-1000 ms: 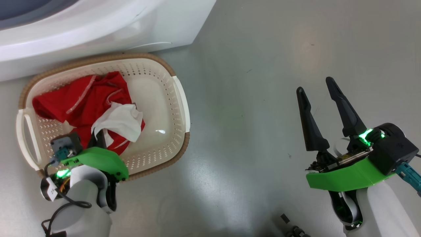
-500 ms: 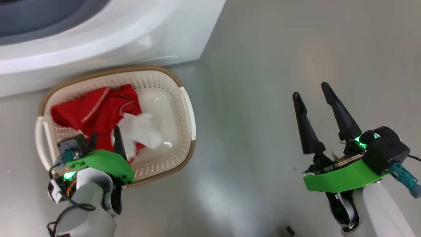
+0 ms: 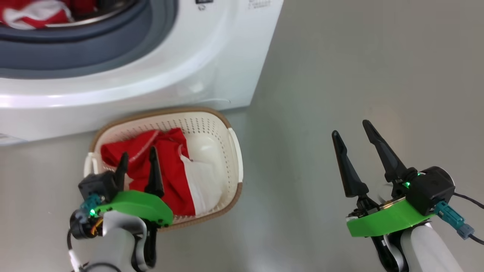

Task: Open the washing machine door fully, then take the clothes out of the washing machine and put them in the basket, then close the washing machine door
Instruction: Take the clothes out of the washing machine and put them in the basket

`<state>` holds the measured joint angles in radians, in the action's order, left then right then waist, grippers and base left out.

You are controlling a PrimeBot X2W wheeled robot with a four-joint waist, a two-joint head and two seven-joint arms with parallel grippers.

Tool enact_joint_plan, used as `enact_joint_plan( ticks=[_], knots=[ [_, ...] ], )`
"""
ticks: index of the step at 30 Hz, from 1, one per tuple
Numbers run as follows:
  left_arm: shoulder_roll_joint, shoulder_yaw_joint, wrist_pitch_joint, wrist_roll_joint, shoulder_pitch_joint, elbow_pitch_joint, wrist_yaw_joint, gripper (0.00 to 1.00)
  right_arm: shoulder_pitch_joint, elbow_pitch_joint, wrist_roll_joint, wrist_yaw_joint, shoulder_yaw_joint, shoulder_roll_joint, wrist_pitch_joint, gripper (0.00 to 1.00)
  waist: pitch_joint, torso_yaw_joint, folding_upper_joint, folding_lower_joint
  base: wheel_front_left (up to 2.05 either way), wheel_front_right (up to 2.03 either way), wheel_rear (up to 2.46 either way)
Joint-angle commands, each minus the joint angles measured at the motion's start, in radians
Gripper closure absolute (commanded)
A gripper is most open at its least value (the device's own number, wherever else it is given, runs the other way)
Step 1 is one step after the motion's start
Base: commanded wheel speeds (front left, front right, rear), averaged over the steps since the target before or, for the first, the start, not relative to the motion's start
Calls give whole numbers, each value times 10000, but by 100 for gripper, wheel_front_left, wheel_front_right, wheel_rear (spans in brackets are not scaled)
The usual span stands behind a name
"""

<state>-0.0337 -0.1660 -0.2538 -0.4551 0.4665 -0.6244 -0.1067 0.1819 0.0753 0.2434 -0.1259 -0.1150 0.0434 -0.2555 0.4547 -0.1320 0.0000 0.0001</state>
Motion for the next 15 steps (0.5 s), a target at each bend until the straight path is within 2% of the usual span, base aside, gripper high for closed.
enact_joint_plan(
  ticks=[1,9,15],
  knots=[
    [-166,179,-80,182,-480,640,-147,0,-281,-158,-43,-48,-196,68,-63,0,-701,418,0,-1,0,0,0],
    [-166,-144,-80,940,-1796,3246,-641,0,-728,81,-59,-48,-69,68,-63,0,-1611,704,0,-1,0,0,0],
    [-300,-307,-80,1633,-2623,4486,-823,0,-1007,350,-97,-48,71,68,-63,0,-2270,876,0,-1,0,0,0]
  ],
)
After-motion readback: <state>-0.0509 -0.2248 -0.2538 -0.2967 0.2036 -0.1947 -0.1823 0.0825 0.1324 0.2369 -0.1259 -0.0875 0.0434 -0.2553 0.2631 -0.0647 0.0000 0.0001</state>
